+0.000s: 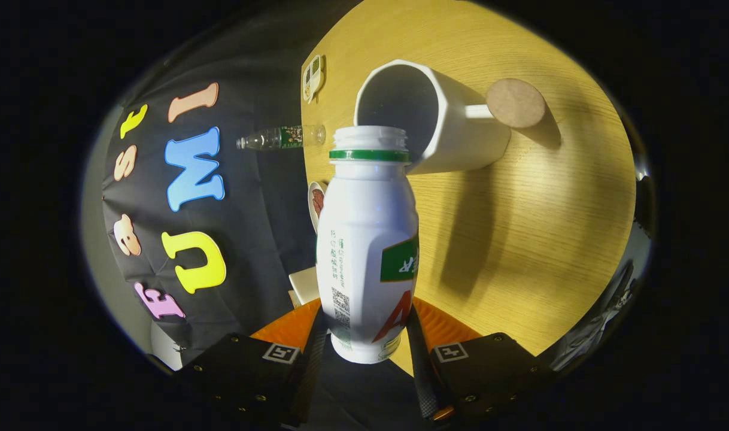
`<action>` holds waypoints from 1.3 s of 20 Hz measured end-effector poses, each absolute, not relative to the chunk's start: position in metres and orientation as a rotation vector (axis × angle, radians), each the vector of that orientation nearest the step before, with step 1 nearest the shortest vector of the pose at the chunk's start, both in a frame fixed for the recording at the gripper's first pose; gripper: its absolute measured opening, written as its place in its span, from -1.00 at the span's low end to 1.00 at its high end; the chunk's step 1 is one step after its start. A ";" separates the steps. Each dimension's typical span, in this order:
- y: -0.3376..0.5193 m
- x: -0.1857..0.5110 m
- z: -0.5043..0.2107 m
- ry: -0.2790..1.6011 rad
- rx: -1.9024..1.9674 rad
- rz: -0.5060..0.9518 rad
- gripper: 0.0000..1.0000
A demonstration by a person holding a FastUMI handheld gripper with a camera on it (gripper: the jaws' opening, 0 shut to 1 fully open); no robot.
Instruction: Take the bottle from table, then pour the juice into the cup, finally place the bottle on the coaster
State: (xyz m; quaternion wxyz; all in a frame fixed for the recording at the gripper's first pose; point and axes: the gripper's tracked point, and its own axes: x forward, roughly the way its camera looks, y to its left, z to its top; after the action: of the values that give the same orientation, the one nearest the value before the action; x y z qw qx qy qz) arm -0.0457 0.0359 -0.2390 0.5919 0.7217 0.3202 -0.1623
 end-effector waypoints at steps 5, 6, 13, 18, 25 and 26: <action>0.035 -0.047 -0.234 0.748 1.710 -0.379 0.34; 0.035 -0.047 -0.233 0.749 1.713 -0.377 0.34; 0.033 -0.045 -0.231 0.762 1.732 -0.368 0.34; 0.033 -0.045 -0.227 0.775 1.749 -0.356 0.34; 0.030 -0.042 -0.220 0.773 1.793 -0.363 0.34; 0.029 -0.042 -0.218 0.771 1.800 -0.362 0.34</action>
State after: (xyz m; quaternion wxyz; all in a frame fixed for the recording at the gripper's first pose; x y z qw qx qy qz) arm -0.0418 0.0293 -0.2183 0.5441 0.7583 0.3251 -0.1524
